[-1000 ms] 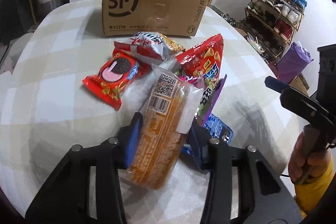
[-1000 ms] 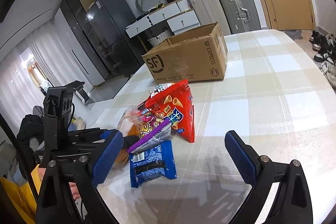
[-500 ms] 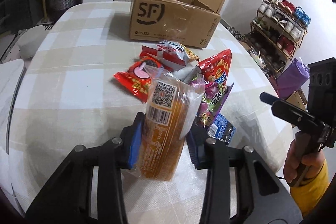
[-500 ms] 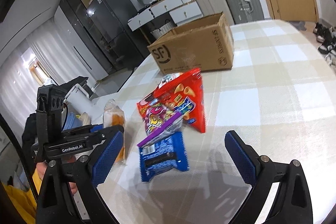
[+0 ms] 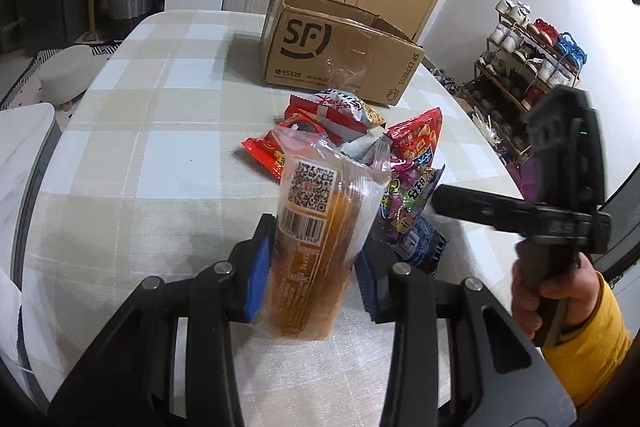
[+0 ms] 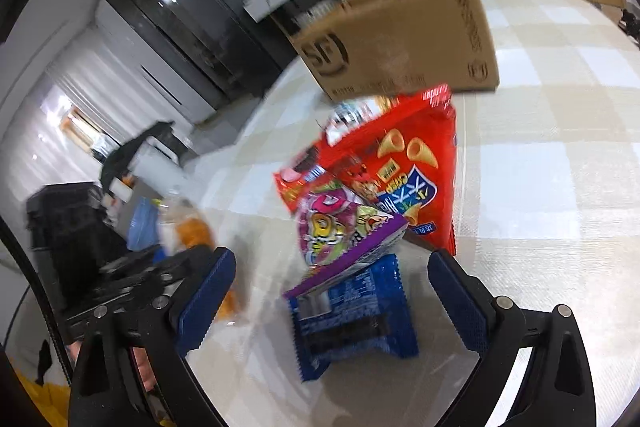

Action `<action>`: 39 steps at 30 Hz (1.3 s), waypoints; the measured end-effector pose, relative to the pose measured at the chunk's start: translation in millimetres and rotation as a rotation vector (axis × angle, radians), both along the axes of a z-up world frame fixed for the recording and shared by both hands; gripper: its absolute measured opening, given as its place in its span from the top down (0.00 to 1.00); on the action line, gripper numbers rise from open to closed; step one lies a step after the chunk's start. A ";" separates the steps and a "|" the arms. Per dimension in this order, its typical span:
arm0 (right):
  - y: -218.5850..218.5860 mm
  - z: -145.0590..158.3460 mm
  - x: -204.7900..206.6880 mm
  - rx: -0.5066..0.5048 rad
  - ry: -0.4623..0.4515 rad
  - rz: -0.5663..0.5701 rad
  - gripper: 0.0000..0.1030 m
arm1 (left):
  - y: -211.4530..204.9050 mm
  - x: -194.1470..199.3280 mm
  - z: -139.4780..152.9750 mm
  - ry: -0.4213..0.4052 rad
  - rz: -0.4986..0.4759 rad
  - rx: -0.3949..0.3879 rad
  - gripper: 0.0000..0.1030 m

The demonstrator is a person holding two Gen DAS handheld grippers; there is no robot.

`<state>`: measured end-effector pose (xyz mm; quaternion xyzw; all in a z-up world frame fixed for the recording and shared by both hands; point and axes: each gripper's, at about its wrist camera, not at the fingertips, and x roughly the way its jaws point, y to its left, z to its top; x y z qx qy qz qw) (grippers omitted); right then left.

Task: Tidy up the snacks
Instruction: 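Grasp the clear bread-roll bag with the left tool while the right tool grasps the purple candy bag, then lift the bread-roll bag with the left tool while the right tool carries the purple bag toward the box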

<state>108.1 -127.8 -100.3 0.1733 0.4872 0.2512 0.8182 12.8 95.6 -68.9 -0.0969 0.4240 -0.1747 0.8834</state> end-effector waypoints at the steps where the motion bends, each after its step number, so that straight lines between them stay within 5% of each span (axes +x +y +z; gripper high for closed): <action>1: 3.7 -3.9 3.7 0.003 0.016 0.007 0.16 | 1.3 -0.3 -0.7 -0.001 0.002 -0.002 0.67; 14: 39.1 -8.4 33.8 -0.060 0.033 0.026 0.22 | 4.7 -0.1 -7.3 -0.007 -0.013 -0.024 0.67; 21: 60.2 -14.3 36.3 -0.136 0.027 0.080 0.47 | 6.2 0.6 -11.0 0.003 -0.005 -0.033 0.67; 29: 52.1 -8.7 25.9 -0.053 0.000 0.086 0.63 | 7.1 -1.0 -11.5 0.010 0.007 -0.030 0.67; 39: 53.9 -0.8 8.8 -0.049 -0.031 0.122 0.67 | 7.0 -5.8 -9.6 0.012 0.023 -0.015 0.67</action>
